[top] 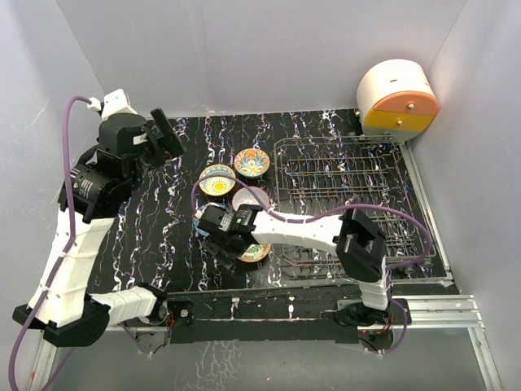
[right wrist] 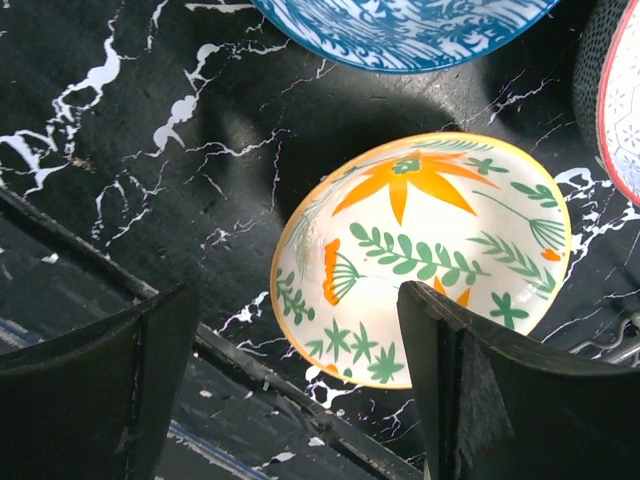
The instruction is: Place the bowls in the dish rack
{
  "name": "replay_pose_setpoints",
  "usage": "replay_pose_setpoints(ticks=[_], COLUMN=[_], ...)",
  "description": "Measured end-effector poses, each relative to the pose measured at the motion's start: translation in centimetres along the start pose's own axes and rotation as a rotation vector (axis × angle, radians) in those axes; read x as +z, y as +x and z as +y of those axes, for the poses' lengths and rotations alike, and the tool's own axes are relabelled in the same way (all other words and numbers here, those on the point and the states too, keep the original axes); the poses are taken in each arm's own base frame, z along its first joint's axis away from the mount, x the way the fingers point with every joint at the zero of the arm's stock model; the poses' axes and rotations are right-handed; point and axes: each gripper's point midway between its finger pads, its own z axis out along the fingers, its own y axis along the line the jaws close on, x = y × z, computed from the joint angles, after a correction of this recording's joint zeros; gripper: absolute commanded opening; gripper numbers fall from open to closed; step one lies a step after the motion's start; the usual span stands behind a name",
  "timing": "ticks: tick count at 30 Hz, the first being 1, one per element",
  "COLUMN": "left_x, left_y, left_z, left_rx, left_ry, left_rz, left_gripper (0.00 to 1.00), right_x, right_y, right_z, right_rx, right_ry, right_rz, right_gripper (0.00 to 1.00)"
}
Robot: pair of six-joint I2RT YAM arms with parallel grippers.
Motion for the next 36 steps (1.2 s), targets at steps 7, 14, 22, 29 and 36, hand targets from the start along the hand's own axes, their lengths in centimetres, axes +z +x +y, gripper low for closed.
replay_pose_setpoints(ticks=[7,14,22,29,36], left_x=[-1.0,-1.5,-1.1,-1.0,-0.6], left_y=[0.2,0.3,0.9,1.1,1.9], left_z=[1.3,2.2,2.5,2.5,2.8], left_rx=[-0.014,-0.023,-0.015,-0.013,-0.008], left_ry=[-0.020,-0.044,-0.059,-0.062,-0.074], left_rz=[-0.013,-0.031,-0.017,-0.014,0.003], left_gripper=[0.95,0.95,0.94,0.94,0.94], right_x=[0.8,1.8,2.9,3.1,4.0], right_y=[-0.1,0.4,1.6,1.2,2.3], right_z=[-0.6,-0.1,-0.6,-0.5,-0.7], right_rx=[-0.029,-0.072,-0.109,-0.114,-0.123], right_ry=[0.046,0.050,0.088,0.086,0.093], right_rz=[-0.005,-0.017,-0.010,-0.029,-0.006], right_gripper=[0.76,0.65,0.35,0.35,0.23])
